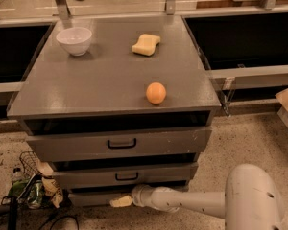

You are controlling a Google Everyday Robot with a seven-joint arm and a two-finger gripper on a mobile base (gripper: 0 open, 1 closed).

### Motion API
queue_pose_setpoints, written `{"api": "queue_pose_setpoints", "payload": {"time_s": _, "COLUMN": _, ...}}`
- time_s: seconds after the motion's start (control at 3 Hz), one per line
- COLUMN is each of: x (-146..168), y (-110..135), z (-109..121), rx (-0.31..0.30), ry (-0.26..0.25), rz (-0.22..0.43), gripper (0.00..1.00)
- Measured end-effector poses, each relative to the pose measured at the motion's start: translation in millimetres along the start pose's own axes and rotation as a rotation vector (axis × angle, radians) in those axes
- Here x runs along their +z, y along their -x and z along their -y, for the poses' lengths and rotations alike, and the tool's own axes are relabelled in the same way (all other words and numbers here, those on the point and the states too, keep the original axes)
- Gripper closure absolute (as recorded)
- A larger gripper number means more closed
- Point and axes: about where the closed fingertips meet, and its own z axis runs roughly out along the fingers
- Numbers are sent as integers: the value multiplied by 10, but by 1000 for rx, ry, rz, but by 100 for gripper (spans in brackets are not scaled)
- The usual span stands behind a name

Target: Open bottom drawer

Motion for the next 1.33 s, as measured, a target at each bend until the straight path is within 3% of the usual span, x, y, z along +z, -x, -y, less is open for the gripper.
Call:
{"api": "queue_pose_setpoints", "payload": {"time_s": 0.33, "x": 0, "y": 0, "z": 0, "rx": 0, "ry": 0, "rz": 0, "gripper": 0}}
{"api": "queue_pose_setpoints", "payload": {"time_s": 1.33, "x": 10, "y": -172, "z": -190, "rx": -3, "ry": 107, "rz": -40, "gripper": 0}}
